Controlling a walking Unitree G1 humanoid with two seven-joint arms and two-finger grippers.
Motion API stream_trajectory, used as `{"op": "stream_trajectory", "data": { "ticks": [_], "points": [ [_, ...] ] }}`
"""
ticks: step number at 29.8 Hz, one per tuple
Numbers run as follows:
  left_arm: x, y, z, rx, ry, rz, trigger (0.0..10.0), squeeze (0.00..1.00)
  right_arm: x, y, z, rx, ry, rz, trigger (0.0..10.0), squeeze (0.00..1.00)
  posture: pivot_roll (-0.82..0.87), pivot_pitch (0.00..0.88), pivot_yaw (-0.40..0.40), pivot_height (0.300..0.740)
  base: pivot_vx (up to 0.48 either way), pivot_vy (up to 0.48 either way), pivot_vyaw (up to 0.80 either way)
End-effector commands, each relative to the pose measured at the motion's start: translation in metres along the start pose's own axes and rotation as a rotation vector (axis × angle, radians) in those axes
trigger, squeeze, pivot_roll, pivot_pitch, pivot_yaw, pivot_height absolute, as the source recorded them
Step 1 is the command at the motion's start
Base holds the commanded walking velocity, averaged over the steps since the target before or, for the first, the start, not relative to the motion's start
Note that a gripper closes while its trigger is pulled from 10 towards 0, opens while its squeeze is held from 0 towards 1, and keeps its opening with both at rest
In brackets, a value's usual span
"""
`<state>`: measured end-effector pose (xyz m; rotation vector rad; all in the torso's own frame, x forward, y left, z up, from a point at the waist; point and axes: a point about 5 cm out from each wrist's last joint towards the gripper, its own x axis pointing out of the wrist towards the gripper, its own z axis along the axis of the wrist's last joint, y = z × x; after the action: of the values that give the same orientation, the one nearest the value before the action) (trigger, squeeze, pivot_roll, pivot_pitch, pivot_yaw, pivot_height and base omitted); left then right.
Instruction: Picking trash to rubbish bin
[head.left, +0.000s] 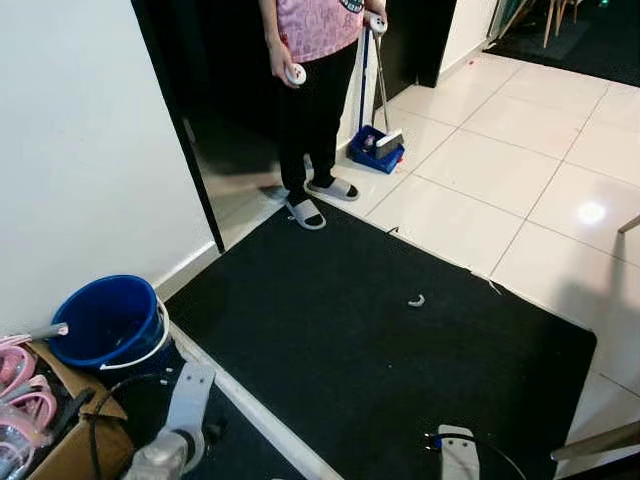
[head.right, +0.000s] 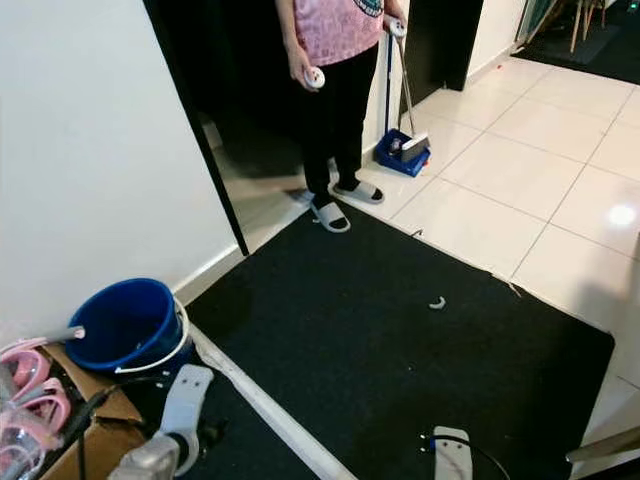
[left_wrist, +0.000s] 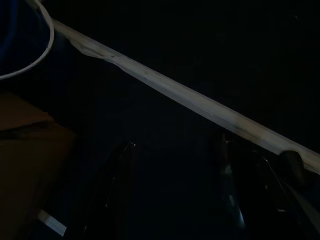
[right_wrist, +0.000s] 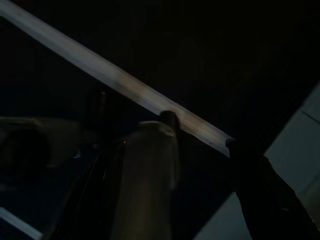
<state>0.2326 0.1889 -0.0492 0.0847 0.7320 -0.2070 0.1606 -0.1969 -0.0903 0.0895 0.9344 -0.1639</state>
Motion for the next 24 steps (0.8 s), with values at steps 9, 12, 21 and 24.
{"op": "stream_trajectory", "data": {
  "ticks": [9, 12, 21, 24],
  "points": [
    [-0.003, -0.005, -0.016, -0.035, 0.031, 0.040, 10.0, 0.00, 0.002, -0.001, 0.011, -0.093, -0.003, 0.049, 10.0, 0.00, 0.06, 0.100, 0.008, 0.740, 0.000, 0.000, 0.00],
    [-0.004, -0.009, -0.021, -0.055, 0.038, 0.050, 10.0, 0.00, 0.003, -0.004, 0.017, -0.112, -0.005, 0.060, 10.0, 0.00, 0.06, 0.098, -0.022, 0.740, 0.000, 0.000, 0.00],
    [-0.006, -0.015, -0.030, -0.093, 0.048, 0.065, 10.0, 0.00, 0.004, -0.010, 0.031, -0.167, -0.013, 0.076, 10.0, 0.00, 0.05, 0.101, -0.055, 0.740, 0.000, 0.000, 0.00],
    [-0.005, -0.014, -0.027, -0.096, 0.040, 0.065, 10.0, 0.00, 0.004, -0.008, 0.030, -0.172, -0.014, 0.078, 10.0, 0.00, 0.05, 0.102, -0.042, 0.740, 0.000, 0.000, 0.00]
  ]
}}
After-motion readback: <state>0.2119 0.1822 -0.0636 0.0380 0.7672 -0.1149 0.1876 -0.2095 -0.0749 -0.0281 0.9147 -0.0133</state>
